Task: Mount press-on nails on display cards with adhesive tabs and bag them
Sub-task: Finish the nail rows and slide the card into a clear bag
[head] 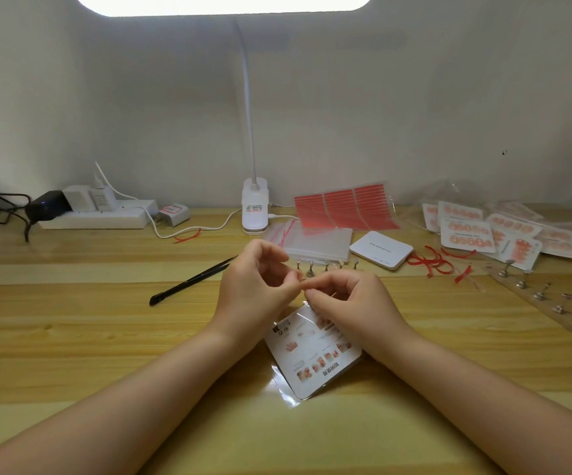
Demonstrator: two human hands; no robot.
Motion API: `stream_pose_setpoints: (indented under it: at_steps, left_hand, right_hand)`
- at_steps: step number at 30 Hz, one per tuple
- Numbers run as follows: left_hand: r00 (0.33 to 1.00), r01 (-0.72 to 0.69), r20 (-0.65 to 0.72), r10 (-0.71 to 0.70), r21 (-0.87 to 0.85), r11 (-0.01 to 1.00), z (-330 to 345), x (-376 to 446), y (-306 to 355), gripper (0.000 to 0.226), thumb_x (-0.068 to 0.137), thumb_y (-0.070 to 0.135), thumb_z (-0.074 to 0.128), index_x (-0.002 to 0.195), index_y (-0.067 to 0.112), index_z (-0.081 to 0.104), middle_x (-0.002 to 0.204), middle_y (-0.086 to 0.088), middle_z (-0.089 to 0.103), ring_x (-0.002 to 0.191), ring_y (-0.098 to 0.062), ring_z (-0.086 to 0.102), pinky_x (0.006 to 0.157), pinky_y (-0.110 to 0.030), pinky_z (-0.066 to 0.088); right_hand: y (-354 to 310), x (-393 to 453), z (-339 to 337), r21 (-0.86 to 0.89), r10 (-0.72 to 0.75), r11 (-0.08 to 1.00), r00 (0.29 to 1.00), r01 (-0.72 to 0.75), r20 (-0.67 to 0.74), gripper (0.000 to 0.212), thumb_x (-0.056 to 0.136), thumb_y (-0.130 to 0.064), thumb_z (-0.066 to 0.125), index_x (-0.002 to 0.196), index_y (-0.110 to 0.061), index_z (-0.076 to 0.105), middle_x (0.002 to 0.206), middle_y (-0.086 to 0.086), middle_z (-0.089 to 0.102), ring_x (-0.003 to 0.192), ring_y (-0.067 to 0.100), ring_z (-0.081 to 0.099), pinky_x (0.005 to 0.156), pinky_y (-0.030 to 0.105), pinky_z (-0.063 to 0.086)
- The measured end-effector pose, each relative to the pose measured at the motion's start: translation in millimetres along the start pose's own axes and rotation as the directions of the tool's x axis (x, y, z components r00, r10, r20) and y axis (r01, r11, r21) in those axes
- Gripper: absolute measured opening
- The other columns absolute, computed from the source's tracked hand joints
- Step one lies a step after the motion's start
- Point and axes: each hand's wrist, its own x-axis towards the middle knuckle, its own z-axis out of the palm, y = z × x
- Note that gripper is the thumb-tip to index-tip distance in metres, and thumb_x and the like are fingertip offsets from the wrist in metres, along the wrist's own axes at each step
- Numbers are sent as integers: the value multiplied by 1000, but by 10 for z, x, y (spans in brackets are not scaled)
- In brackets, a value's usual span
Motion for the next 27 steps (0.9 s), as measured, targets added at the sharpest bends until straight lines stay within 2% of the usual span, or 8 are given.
stream_pose_setpoints:
  at_steps: [6,11,13,15,17,19,22,27]
  left_hand:
    - [998,20,-60,-26,-84,996,3,30,1,27,84,7,72,95,16,49,74,3,68,66,-5,65,62,-17,52]
    - [954,223,-136,-268,-276,935,-87,137,13,30,83,10,74,99,17,49,84,-4,70,70,-5,70,61,-14,55]
    - [901,326,-123,-417,-443,835,-203,253,-6,36,83,7,73,104,14,46,88,-6,68,70,-10,71,63,-21,59]
    - [880,359,42,-474,-712,604,-300,345,-24,39,86,-2,66,112,12,40,86,-10,69,70,-15,70,71,-30,60]
    - [886,385,204,-416,-825,414,-349,394,-57,31,84,-4,61,103,12,43,80,-9,72,71,-17,70,74,-34,61]
    - [890,418,299,-343,-834,359,-382,417,-78,28,78,-1,63,91,16,45,79,-7,72,75,-17,72,79,-36,60]
    - [890,454,374,-260,-771,445,-481,462,-72,26,74,3,66,85,18,48,75,0,70,66,-12,69,72,-29,59]
    - [913,159,392,-109,-96,983,-569,461,14,31,74,5,78,88,13,52,78,-9,74,70,-20,71,70,-24,57]
  right_hand:
    - [-30,11,-12,29,43,999,999,-43,1,11,87,-16,69,91,-24,75,74,-2,73,62,9,67,61,23,55]
    - [-57,26,-44,114,123,986,992,-121,-11,12,86,-12,69,85,-22,75,76,-1,74,65,11,69,56,22,54]
    - [-62,34,-74,194,171,967,985,-165,-18,8,87,-9,68,86,-16,73,77,0,73,65,10,70,51,20,52]
    - [-64,40,-95,242,197,953,980,-185,-25,5,87,-10,68,91,-12,71,81,4,73,67,13,72,50,23,53]
    - [-60,45,-103,266,211,944,977,-194,-37,7,88,-11,68,94,-9,70,84,7,73,70,15,72,51,23,53]
    - [-57,53,-110,274,221,941,974,-199,-50,9,88,-11,67,96,-8,69,86,10,73,70,16,72,51,23,53]
    - [-60,73,-125,342,247,917,966,-207,-78,6,87,-7,68,93,-7,70,85,12,73,69,18,71,53,25,56]
    - [-59,94,-140,390,280,895,954,-218,-109,8,86,-4,68,88,-11,70,84,15,73,68,21,69,59,30,57]
